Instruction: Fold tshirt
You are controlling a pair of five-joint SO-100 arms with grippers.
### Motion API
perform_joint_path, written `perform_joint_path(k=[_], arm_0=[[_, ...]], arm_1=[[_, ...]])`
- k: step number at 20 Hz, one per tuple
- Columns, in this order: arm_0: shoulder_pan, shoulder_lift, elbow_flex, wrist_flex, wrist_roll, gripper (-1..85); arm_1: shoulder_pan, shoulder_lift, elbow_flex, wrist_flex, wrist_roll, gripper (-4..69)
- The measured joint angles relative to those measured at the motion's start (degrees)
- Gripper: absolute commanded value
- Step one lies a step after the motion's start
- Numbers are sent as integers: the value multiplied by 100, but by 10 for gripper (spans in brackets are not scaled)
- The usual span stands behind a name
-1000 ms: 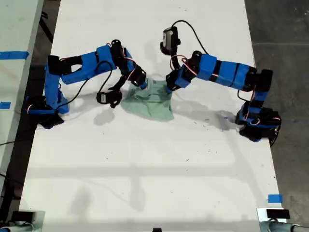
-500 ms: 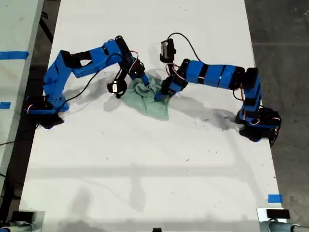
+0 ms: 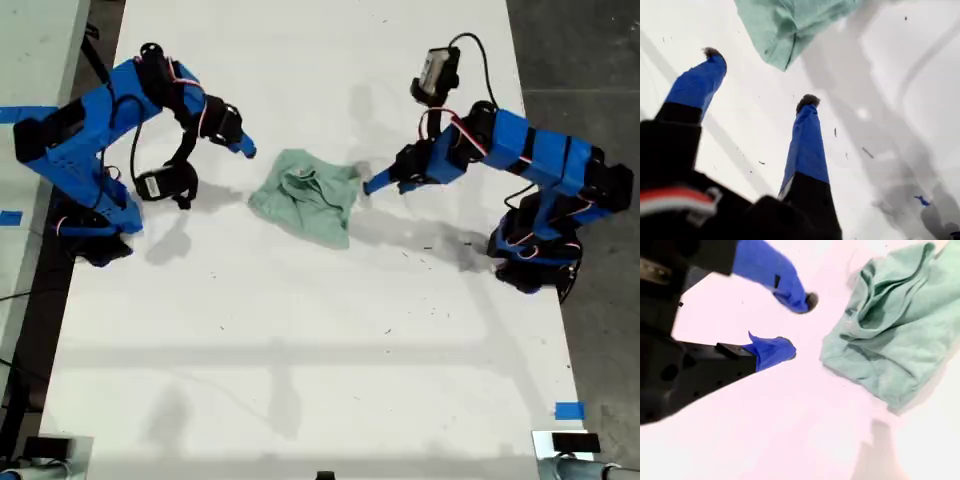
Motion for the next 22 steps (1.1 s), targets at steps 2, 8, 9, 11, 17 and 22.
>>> perform_joint_path(k=[2,8,9,11,17,22], arm_0=[[229,1828,2224,-729,-738,1],[984,6961,7866,-1872,-2347,1],[984,7673,8376,-1758,-2426,1],[984,8297,8991,-1468,-2628,16],[457,8569,9079,-677,-2707,52],[255,8578,9079,-668,-2698,52]], arm_1=[[-272,1336,1433,-501,668,157],[-1178,4614,5027,-1301,2391,60],[-1257,5010,5476,-1336,2602,35],[-1354,6003,6354,-1274,2883,31],[-1433,7374,6935,-1125,3059,78],[-1441,7409,6935,-1125,-158,61]])
